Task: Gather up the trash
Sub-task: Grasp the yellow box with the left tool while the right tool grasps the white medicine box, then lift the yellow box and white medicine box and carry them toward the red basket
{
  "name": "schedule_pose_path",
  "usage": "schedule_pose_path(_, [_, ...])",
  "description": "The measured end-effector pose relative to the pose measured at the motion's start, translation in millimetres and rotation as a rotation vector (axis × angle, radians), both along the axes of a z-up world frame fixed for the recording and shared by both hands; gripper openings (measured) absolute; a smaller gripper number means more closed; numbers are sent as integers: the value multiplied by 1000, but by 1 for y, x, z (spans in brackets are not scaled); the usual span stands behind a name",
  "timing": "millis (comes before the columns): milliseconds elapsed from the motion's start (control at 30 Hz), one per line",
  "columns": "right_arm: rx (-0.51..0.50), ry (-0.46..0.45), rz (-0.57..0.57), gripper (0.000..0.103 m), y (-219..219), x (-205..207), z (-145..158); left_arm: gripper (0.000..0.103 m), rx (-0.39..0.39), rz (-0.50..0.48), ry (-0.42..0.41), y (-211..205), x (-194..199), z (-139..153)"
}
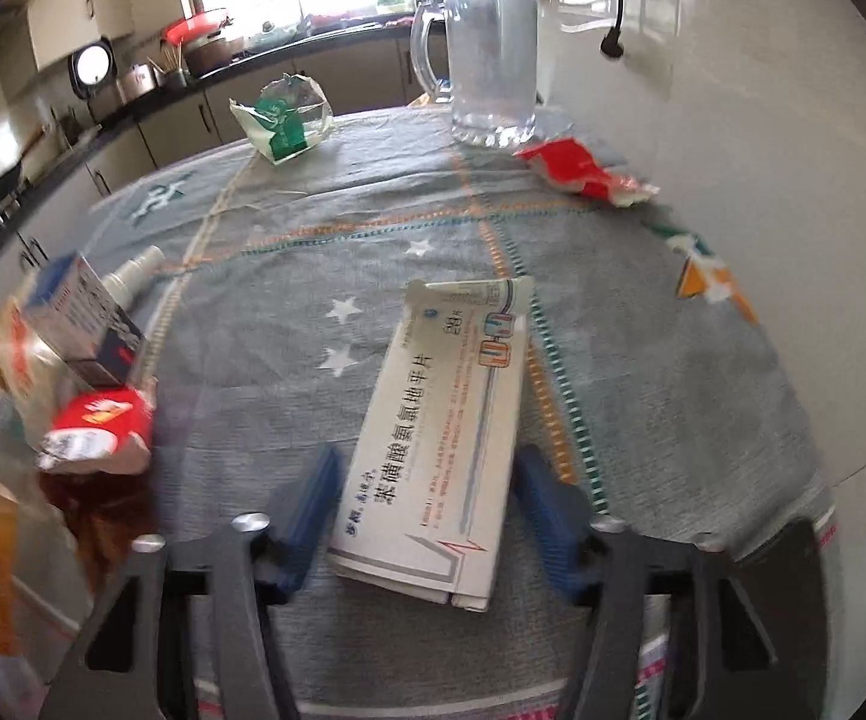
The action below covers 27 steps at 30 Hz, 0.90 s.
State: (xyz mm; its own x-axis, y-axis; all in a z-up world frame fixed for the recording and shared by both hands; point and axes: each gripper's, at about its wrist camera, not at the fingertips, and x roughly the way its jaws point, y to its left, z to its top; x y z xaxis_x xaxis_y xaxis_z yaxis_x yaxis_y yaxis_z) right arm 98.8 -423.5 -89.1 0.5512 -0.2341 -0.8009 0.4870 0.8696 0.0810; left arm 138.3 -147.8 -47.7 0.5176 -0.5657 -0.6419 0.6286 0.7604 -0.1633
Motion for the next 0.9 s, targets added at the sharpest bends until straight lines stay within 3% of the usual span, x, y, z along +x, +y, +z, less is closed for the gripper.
schedule_pose_path(100, [20, -49, -9, 61, -5, -6, 1, 22, -18, 10, 1, 2, 0, 1])
schedule_pose_path(267, [14, -246, 22, 61, -2, -26, 26, 22, -10, 44, -12, 2, -1, 1])
schedule_pose_path(367, [-26, -378, 97, 61, 16, -39, 45, 22, -1, 69, -24, 2, -2, 2])
schedule_pose_path(467, [-61, -446, 201, 61, 40, -43, 55, 22, 15, 84, -33, 0, -3, 2])
schedule_pose_path(633, [-74, -456, 360, 61, 70, -40, 56, 22, 32, 97, -34, -1, -3, 1])
schedule_pose_path(900, [-55, -473, 411, 61, 79, -43, 56, 22, 46, 97, -45, -3, -7, 1])
